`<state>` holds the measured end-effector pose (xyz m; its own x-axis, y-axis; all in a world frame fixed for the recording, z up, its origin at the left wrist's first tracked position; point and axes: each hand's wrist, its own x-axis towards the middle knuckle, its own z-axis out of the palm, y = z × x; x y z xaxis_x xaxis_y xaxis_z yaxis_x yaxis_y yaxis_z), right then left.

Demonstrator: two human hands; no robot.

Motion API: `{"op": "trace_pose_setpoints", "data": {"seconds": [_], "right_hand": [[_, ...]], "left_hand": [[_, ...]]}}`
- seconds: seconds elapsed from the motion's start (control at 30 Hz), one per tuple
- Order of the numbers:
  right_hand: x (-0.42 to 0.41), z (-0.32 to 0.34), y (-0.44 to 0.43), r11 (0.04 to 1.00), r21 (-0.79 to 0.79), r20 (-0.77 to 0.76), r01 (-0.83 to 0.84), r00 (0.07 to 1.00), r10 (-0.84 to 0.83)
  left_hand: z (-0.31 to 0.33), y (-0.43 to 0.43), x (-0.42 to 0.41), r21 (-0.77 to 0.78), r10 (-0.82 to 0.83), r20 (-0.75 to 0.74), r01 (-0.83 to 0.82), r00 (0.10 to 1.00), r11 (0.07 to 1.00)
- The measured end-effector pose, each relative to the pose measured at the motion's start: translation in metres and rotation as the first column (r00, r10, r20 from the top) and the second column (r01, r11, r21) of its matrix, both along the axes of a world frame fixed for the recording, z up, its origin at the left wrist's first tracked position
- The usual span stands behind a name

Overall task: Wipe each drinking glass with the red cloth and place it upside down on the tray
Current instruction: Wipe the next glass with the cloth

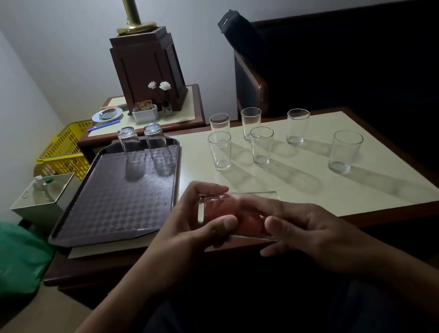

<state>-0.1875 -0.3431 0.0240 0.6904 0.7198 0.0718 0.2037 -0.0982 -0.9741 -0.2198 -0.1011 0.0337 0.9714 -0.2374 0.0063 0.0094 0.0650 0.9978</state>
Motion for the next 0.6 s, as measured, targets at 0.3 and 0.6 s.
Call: {"op": "trace_pose_setpoints", "data": {"seconds": [0.3,0.6], "right_hand": [[0.002,-0.016,-0.005,0.997,-0.054,0.096,0.046,0.995,-0.041],[0.005,-0.019,-0.003,0.989,0.02,-0.058,0.143,0.988,-0.142]], "left_hand": [[-0.009,-0.007,0.001,-0.023,0.001,-0.281,-0.008,0.96,1.0],[-0.016,-0.011,0.002,0.079,0.081,-0.138,-0.07,0.987,0.994]]}}
